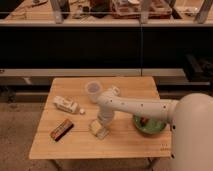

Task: Wipe the white sponge on the table

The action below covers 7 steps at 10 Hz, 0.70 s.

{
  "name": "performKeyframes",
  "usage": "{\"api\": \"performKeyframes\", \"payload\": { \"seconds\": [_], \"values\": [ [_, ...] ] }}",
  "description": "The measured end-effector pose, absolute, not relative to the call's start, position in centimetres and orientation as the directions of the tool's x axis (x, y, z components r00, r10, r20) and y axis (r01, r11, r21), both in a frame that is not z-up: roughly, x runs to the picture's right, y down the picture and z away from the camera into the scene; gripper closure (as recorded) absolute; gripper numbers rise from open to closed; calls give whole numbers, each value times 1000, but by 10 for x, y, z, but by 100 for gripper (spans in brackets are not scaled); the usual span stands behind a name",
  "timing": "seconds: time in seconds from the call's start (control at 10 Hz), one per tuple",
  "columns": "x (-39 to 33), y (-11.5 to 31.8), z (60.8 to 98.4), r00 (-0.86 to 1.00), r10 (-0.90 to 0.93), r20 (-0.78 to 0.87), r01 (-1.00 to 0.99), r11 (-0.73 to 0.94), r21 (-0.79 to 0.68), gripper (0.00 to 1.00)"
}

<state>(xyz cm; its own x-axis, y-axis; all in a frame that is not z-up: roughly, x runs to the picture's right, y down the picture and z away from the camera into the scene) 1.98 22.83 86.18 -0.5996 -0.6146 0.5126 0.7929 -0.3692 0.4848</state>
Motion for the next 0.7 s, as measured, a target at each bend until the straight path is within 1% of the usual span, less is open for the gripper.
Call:
{"api": "performKeyframes", "payload": {
  "seconds": [0.2,0.4,0.5,0.7],
  "values": [
    [54,235,850,-563,-623,543,823,-363,437,100],
    [75,250,824,-569,-607,554,822,-403,402,100],
    [73,255,814,-584,-600,546,812,-426,400,100],
    [47,268,795,-635,-574,516,772,-460,439,100]
  ]
}}
